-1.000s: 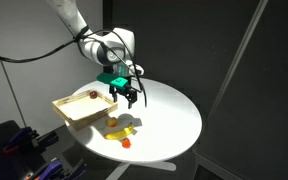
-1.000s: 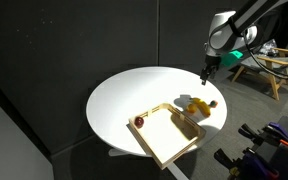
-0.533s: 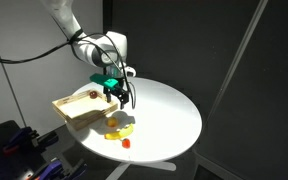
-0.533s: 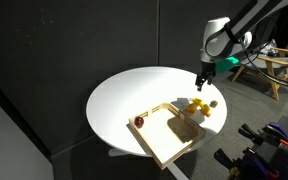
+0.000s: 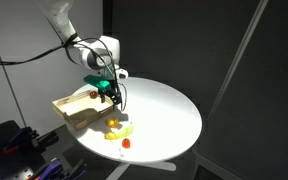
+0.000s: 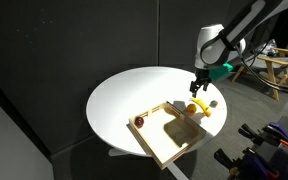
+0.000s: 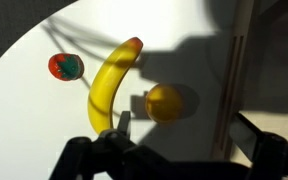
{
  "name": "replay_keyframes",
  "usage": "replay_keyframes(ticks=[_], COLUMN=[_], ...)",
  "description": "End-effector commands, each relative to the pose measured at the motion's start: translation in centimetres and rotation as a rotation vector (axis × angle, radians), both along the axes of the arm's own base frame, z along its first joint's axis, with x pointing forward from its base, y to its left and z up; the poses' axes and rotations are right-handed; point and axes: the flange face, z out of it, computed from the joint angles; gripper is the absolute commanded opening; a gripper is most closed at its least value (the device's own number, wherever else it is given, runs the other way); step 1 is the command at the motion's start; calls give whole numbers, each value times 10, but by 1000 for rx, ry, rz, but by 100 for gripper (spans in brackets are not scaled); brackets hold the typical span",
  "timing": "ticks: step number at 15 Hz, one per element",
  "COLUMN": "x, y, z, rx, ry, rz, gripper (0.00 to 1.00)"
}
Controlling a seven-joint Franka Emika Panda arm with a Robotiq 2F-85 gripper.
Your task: Pick up the yellow lemon toy and put it in the tray
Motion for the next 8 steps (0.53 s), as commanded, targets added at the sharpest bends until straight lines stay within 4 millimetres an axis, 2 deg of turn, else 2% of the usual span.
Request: replay_keyframes(ticks=[1,8], x=[0,-1], y=[2,2], z=[-3,-7], rx=[-19,-1], ry=[7,13], rz=[-24,-6], gripper=[100,100])
